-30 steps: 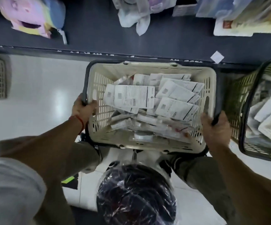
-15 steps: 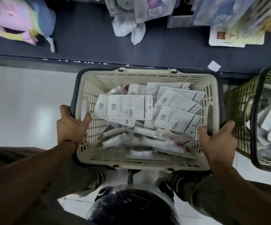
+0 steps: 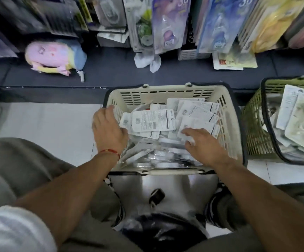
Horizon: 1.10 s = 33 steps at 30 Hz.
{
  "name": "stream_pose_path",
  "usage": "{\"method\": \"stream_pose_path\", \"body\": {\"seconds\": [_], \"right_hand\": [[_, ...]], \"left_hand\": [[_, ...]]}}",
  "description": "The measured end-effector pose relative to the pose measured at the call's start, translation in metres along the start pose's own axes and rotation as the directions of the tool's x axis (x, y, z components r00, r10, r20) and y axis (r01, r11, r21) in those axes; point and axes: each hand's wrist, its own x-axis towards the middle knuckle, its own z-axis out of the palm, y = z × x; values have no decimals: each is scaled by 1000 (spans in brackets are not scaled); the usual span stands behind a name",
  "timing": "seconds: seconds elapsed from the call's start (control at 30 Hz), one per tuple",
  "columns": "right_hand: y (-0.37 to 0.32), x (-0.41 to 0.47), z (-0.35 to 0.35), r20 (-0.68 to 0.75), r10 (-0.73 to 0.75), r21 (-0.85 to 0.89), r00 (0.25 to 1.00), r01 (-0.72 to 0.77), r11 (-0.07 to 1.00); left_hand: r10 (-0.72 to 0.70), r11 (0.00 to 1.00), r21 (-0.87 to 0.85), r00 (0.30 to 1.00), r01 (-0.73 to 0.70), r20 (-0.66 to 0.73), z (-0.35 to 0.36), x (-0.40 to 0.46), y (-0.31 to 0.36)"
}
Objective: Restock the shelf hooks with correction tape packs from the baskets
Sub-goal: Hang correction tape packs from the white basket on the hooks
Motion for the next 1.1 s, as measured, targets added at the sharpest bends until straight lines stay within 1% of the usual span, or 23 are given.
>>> {"method": "stream_pose_path", "body": {"seconds": [0.03, 0.07, 0.13, 0.17, 0.2, 0.23, 0.27, 0.33, 0.4, 0.43, 0.5, 0.57, 0.67, 0.73, 0.8, 0.87, 0.93, 0.97, 1.0, 1.03, 1.07, 1.1], "right_hand": [[-3, 2, 3, 63, 4, -11, 998, -4, 1000], [-7, 3, 4, 96, 23, -13, 995, -22, 1000], [-10, 5, 3, 129, 57, 28, 990, -62, 998], [-10, 5, 1, 149, 51, 43, 987, -58, 997], [-11, 5, 1, 176, 34, 35, 984, -40, 999], [-11, 4, 0, 189, 24, 22, 982, -28, 999], [-11, 4, -1, 176, 31, 36, 984, -38, 999], [-9, 6, -3, 75, 77, 149, 994, -87, 985], [-11, 7, -11, -35, 121, 254, 992, -108, 961], [-11, 6, -17, -86, 148, 298, 985, -116, 947], [-10, 5, -28, -153, 203, 418, 967, -123, 900], [-9, 2, -37, -154, 269, 549, 951, -144, 823], [-11, -1, -47, -76, 361, 711, 929, -203, 673], [-13, 0, -51, -24, 393, 767, 919, -235, 597], [-15, 1, -52, -4, 403, 781, 915, -249, 573], [-19, 0, -53, -2, 393, 788, 920, -241, 566], [-24, -3, -56, -29, 381, 808, 924, -202, 553], [-27, -4, -58, -62, 375, 809, 925, -174, 561], [-29, -6, -60, -120, 360, 771, 925, -141, 621], [-30, -6, -63, -197, 321, 676, 926, -109, 729], [-31, -8, -66, -261, 260, 542, 930, -82, 837], [-33, -9, -68, -299, 196, 412, 934, -59, 909]], "left_hand": [[82, 995, -56, 995, -79, 48, 1, -4, 12], [124, 987, -117, 983, -109, 132, 3, -9, 23], [133, 984, -161, 928, -81, 349, 12, -26, 39], [106, 986, -160, 886, -37, 452, 16, -35, 42], [76, 984, -174, 850, 19, 522, 20, -42, 43], [52, 977, -199, 832, 71, 552, 22, -46, 42], [32, 969, -220, 830, 110, 556, 23, -48, 41], [-7, 954, -247, 830, 173, 557, 24, -44, 37], [-46, 920, -288, 803, 266, 594, 23, -36, 31], [-53, 911, -297, 795, 287, 605, 22, -34, 28], [-56, 916, -294, 814, 272, 578, 21, -32, 24], [-57, 921, -312, 872, 234, 485, 16, -29, 24], [-58, 880, -430, 945, 200, 322, 1, -18, 28], [-19, 825, -545, 972, 146, 232, -12, -10, 32], [5, 740, -664, 985, 112, 172, -24, -4, 35], [-17, 687, -719, 993, 99, 121, -31, -2, 36], [-49, 642, -758, 992, 119, 115, -35, -2, 35], [-60, 611, -779, 989, 142, 133, -37, -1, 34], [-65, 579, -800, 987, 159, 149, -39, 0, 34], [-64, 557, -815, 986, 161, 151, -42, 0, 34], [-57, 552, -822, 990, 141, 132, -45, 0, 35], [-40, 568, -817, 995, 102, 96, -47, -1, 37]]}}
